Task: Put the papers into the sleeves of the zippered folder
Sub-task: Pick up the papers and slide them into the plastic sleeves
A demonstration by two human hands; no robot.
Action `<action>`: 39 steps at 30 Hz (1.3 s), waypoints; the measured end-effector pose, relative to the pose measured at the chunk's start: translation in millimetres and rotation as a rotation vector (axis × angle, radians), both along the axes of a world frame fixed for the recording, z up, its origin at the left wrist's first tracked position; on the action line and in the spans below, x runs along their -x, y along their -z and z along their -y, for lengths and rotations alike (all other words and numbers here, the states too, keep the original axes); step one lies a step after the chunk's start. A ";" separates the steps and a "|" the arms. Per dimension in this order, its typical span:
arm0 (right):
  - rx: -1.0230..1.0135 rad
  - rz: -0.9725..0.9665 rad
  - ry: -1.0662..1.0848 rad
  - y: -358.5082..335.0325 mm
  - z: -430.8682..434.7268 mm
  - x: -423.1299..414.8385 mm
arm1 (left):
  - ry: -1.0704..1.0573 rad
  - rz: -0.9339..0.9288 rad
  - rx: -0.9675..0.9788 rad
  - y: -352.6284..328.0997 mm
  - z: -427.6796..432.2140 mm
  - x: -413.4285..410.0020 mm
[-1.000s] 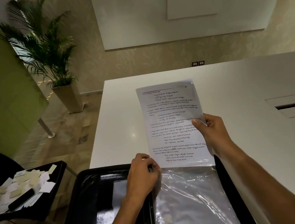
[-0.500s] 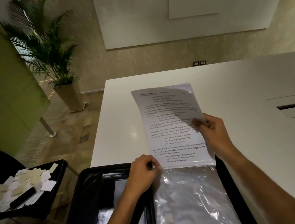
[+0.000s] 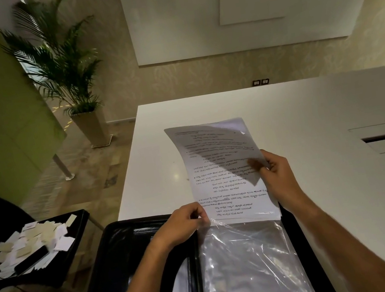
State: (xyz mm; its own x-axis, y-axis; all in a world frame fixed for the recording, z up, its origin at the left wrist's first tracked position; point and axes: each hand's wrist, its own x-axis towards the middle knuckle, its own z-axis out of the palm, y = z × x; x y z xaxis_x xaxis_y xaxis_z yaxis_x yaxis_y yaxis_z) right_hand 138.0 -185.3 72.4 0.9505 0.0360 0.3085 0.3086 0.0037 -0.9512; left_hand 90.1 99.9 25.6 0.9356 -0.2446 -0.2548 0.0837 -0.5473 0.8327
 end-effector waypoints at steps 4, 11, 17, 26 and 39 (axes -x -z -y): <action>-0.034 -0.002 0.049 -4.7 1.8 0.5 | -0.033 0.097 -0.036 2.4 3.5 1.6; -0.161 -0.046 0.153 -6.6 5.3 0.9 | -0.181 0.273 0.014 5.3 12.6 15.3; -0.141 -0.051 0.123 -3.6 3.9 -1.5 | -0.198 0.323 0.024 5.9 13.6 19.5; -0.089 -0.049 0.037 1.5 -1.4 -10.9 | -0.181 0.312 0.078 6.4 11.9 19.6; -0.072 -0.071 0.087 -3.6 3.1 -5.8 | -0.168 0.233 0.139 14.9 7.2 19.2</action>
State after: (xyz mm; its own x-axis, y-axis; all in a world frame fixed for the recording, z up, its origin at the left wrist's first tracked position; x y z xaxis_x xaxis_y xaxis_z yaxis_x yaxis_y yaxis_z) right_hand 143.8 -188.4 76.0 0.9687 -0.0676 0.2389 0.2423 0.0489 -0.9690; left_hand 70.9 92.6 10.7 0.9951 -0.0989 -0.0043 -0.0380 -0.4212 0.9062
